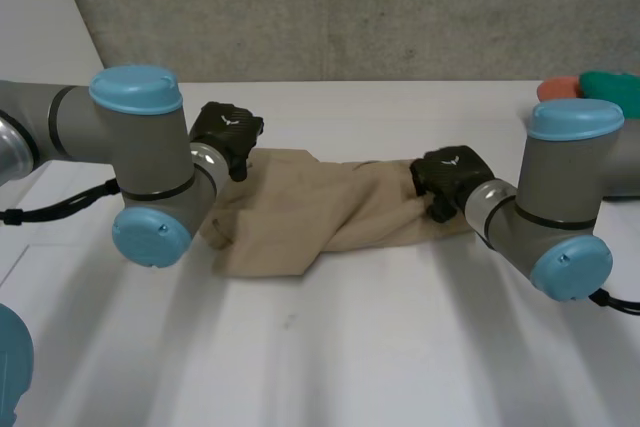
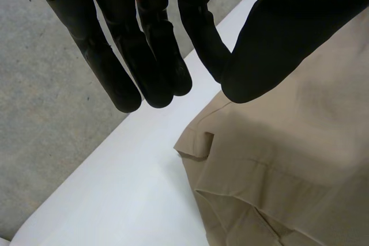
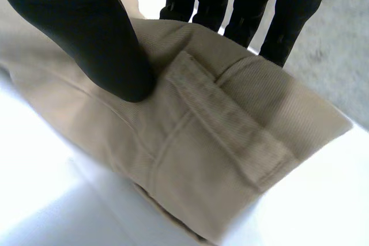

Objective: Fold the laundry.

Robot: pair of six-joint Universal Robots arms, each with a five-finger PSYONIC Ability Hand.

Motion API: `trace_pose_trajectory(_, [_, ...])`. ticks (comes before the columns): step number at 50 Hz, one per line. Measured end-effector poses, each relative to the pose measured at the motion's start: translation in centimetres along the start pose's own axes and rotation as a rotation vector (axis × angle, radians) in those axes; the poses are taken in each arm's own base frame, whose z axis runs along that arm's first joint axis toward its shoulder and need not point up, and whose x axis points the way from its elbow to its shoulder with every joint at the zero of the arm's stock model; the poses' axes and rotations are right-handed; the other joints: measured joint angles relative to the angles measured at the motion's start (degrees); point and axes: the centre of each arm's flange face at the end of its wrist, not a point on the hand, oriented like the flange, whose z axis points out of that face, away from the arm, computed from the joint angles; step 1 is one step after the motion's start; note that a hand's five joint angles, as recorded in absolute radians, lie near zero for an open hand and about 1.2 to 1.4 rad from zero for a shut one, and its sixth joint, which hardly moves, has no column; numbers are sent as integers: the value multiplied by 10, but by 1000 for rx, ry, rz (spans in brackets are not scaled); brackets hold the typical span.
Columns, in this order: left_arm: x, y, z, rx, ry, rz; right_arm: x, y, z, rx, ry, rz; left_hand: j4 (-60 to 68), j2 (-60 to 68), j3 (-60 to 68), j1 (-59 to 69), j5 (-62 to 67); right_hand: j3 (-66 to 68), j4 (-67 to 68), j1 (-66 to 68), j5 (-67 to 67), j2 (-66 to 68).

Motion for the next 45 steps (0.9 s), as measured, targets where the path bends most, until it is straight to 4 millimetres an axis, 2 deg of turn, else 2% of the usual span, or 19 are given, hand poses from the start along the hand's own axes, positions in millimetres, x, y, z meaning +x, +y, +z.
trace_pose_trajectory(7, [-2, -2, 1, 14, -12, -5, 12, 14, 2, -57, 43, 23, -5, 0, 2, 0, -1, 4, 2, 0, 0, 0])
trace_pose_trajectory(9, [-3, -3, 0, 16, -14, -9, 13, 14, 1, -64, 47, 26, -106, -111, -97, -115, -98, -100, -100, -97, -90, -105])
trace_pose_trajectory(10, [-3, -4, 0, 18, -15, -13, 14, 14, 0, -69, 48, 29, -205, -210, -194, -229, -196, -251, -239, -244, -246, -262])
trace_pose_trajectory(12, [-4, -6, -2, 19, -17, -18, 15, 13, -3, -71, 52, 36, -351, -352, -338, -381, -341, -404, -408, -378, -414, -418])
trace_pose_trajectory(13, [-4, -7, -3, 20, -18, -19, 15, 12, -5, -71, 53, 39, -351, -352, -338, -381, -341, -420, -425, -398, -430, -442])
trace_pose_trajectory(14, [-4, -8, -4, 21, -20, -21, 17, 10, -7, -71, 57, 46, -351, -352, -338, -381, -341, -502, -505, -458, -498, -507])
trace_pose_trajectory(15, [-4, -9, -5, 22, -22, -24, 18, 8, -9, -71, 59, 52, -459, -451, -448, -444, -449, -530, -530, -479, -519, -530])
trace_pose_trajectory(16, [-5, -10, -6, 24, -24, -25, 19, 6, -11, -69, 63, 58, -459, -451, -448, -444, -449, -546, -545, -490, -530, -545])
trace_pose_trajectory(23, [-10, -20, -15, 41, -33, -32, 33, -4, -36, -71, 101, 146, -472, -464, -463, -444, -465, -554, -554, -491, -530, -550])
trace_pose_trajectory(31, [-12, -29, -22, 62, -35, -35, 36, 16, -52, -114, 142, 209, -485, -478, -477, -458, -478, -524, -525, -481, -502, -526])
trace_pose_trajectory(39, [-11, -30, -24, 67, -29, -35, 27, 37, -44, -100, 143, 195, -489, -484, -479, -458, -485, -491, -494, -446, -468, -500])
trace_pose_trajectory(45, [-8, -30, -27, 67, -12, -37, 21, 49, -25, -52, 153, 150, -513, -507, -507, -490, -507, -435, -435, -383, -412, -437])
